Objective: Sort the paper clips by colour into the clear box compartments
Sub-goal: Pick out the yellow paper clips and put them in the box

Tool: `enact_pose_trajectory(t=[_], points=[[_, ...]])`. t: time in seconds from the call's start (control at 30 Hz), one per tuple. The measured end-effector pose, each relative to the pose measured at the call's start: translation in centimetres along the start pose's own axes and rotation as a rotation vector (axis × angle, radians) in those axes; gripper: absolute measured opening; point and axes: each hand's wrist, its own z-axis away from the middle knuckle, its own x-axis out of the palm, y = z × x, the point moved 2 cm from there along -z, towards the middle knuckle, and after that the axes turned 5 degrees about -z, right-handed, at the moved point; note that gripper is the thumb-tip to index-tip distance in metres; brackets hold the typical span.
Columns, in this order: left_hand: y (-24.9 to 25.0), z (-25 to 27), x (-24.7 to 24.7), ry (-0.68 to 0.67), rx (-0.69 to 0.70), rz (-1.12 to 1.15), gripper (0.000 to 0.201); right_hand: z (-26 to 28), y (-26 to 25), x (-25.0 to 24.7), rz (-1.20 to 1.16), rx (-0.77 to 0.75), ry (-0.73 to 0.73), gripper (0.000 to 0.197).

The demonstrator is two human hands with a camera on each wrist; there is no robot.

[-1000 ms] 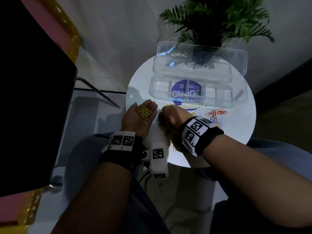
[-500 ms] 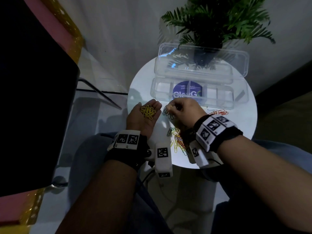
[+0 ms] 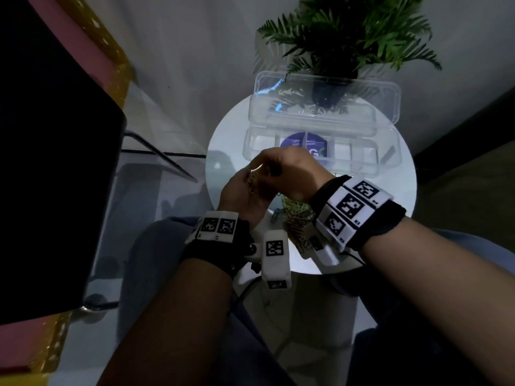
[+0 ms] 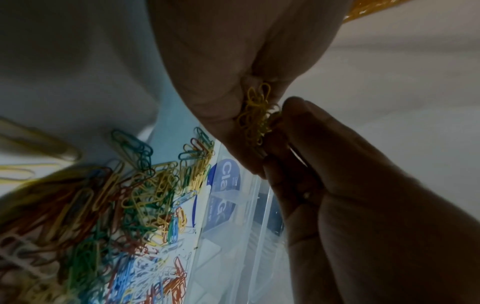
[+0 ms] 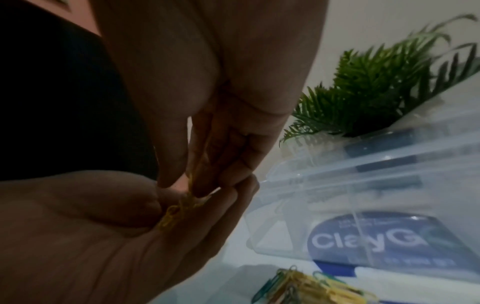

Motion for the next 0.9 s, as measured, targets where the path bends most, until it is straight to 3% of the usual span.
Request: enact_pose_trajectory(t=[0.1,0.27,0.5,0.67,0.9], points=[[0.0,-0.1,-0.2,0.000,-0.027,0.043,0.049,0.3,0.0,-0.8,0.000,-0.017,0.035,0.022],[0.4,-0.4,-0.6,0.076,-0.056,0.122,0.049,1.6,2.3,-3.0,-0.036,0.049,0.266,0.012],[0.3,-0.5,-1.4,0.140,-0.060,0.031,0.048,3.0,6.5,-0.1,0.251,0.262,-0.068,0.011],[0.1,-0.7,-1.3,0.163,-0.058,-0.013,0.047,2.2,6.8,1.1,0.367,0.243,-0.080,0.016],[0.2,-0.6,-1.3,0.176,-0.059,-0.025,0.045,2.0,7.4,0.2,0.336,0.244,-0.031,0.019]])
